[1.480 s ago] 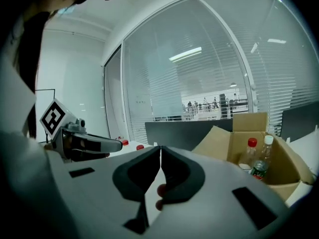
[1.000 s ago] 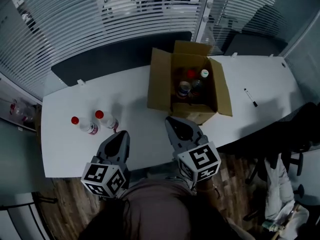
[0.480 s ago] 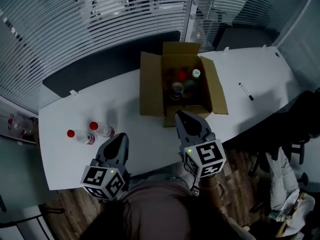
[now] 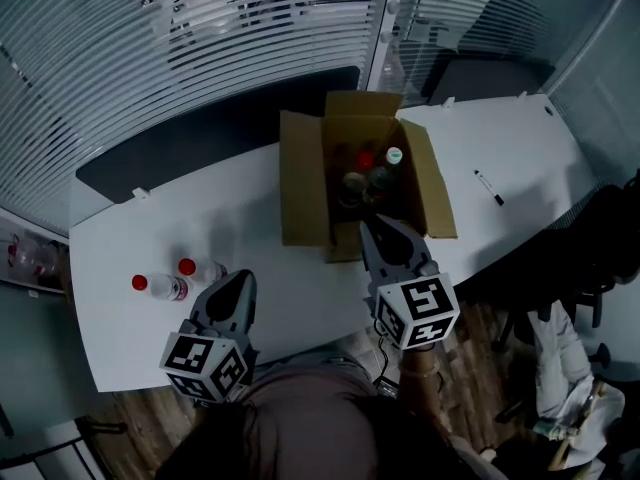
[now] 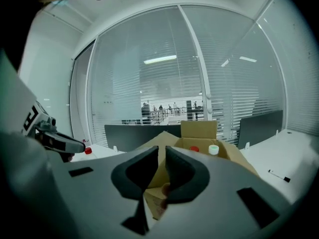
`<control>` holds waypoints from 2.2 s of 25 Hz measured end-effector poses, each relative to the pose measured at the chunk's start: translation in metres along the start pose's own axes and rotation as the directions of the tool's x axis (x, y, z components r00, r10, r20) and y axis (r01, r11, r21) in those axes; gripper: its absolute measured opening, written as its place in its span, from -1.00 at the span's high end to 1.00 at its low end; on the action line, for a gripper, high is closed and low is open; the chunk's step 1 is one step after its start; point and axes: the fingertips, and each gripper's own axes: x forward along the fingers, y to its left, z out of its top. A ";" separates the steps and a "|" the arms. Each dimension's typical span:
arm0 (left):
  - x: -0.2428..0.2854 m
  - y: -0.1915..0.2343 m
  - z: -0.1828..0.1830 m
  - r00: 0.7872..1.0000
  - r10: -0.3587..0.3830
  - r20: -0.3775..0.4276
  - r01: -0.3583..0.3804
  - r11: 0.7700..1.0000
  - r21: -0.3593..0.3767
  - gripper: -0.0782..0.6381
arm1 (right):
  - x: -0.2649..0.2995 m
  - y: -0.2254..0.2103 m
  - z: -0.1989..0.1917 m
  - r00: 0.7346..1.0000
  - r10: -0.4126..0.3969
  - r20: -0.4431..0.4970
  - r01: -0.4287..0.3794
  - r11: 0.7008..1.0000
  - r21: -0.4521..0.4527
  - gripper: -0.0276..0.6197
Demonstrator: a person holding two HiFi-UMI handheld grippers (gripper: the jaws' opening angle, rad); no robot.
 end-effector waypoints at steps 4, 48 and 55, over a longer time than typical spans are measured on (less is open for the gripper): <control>0.000 0.008 -0.002 1.000 -0.001 -0.010 0.001 1.000 -0.004 0.76 | 0.011 -0.007 0.007 1.000 -0.015 0.003 0.015 1.000 -0.020 0.82; 0.022 0.074 0.006 0.999 0.038 -0.038 -0.041 0.995 -0.089 0.76 | 0.138 -0.090 -0.032 0.922 -0.138 -0.361 0.109 0.989 -0.100 0.27; 0.026 0.078 -0.004 0.998 0.030 -0.052 -0.036 0.993 -0.113 0.76 | 0.152 -0.099 -0.046 0.897 -0.128 -0.424 0.107 0.992 -0.073 0.25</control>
